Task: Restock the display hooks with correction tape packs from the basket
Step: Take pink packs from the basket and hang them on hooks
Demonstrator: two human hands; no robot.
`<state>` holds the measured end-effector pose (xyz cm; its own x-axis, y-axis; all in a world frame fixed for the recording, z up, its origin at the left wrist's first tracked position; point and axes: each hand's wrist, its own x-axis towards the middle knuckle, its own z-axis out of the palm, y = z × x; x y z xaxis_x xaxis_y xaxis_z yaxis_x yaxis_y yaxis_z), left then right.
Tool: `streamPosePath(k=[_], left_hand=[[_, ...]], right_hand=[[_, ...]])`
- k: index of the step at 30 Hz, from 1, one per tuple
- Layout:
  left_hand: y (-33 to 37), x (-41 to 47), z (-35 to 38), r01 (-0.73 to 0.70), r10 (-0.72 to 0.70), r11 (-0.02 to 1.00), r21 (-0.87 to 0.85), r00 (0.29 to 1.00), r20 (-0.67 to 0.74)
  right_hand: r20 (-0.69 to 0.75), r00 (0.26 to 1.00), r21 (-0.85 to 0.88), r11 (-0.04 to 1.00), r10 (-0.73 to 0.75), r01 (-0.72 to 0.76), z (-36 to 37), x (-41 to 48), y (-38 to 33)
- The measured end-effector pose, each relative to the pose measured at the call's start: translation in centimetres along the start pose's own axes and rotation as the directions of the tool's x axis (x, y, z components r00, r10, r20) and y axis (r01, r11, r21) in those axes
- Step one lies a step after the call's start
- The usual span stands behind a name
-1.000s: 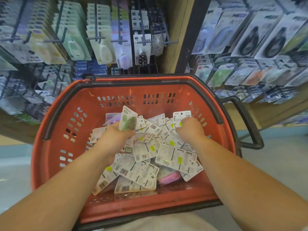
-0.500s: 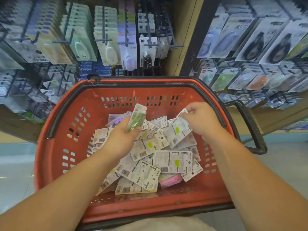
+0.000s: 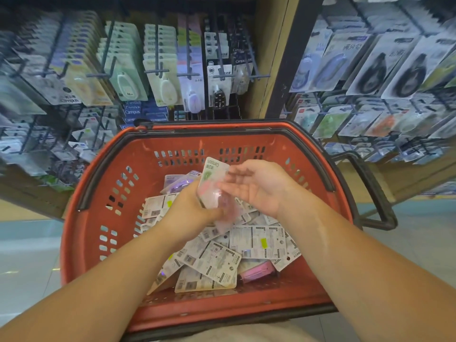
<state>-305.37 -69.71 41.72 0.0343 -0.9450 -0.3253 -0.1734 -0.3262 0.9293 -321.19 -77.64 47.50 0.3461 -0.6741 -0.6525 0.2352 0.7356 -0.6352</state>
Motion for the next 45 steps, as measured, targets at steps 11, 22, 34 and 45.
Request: streamPosePath(k=[11, 22, 34, 45], left_hand=[[-1.0, 1.3, -1.8, 0.179, -0.242, 0.949, -0.259, 0.941, -0.237], [-1.6, 1.7, -2.2, 0.277, -0.337, 0.928, -0.249, 0.909, -0.245], [-0.1, 1.1, -0.8, 0.114, -0.185, 0.954, -0.279, 0.952, -0.242], [1.3, 0.0, 0.3, 0.016, -0.073, 0.959, -0.284, 0.979, -0.191]], right_hand=[[-0.399, 0.855, -0.851, 0.482, -0.331, -0.21, -8.6, 5.4, 1.8], [-0.338, 0.891, -0.895, 0.396, -0.303, -0.205, -10.4, 7.7, 4.3], [0.084, 0.901, -0.797, 0.514, -0.425, 0.317, -2.2, 0.8, 2.7], [0.058, 0.912, -0.326, 0.856, -0.405, 0.401, -2.2, 0.8, 3.7]])
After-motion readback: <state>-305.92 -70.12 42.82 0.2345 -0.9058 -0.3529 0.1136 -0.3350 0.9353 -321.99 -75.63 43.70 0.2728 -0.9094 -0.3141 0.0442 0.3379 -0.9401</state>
